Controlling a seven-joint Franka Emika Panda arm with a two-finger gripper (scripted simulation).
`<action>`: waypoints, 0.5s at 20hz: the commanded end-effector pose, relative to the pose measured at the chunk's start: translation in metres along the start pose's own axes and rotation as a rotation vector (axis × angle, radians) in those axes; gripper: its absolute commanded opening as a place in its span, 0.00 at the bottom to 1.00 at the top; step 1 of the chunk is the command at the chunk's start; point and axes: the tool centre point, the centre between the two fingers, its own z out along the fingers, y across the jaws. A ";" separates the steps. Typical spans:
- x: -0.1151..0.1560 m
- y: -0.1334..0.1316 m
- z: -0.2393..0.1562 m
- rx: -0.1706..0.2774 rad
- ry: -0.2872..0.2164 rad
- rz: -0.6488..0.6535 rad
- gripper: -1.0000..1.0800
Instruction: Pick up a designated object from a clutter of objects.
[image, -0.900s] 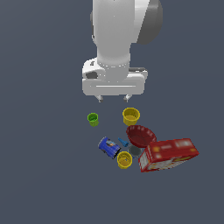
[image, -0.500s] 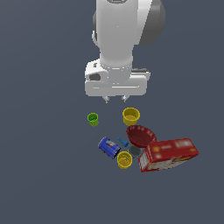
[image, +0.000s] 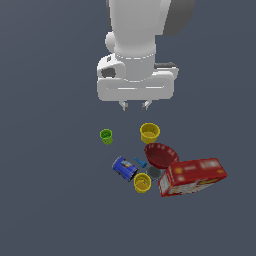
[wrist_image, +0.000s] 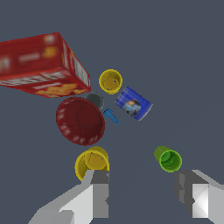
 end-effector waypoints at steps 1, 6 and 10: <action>0.002 -0.005 -0.019 0.014 0.034 0.010 0.62; 0.003 -0.019 -0.074 0.048 0.127 0.037 0.62; -0.001 -0.037 -0.129 0.073 0.222 0.059 0.62</action>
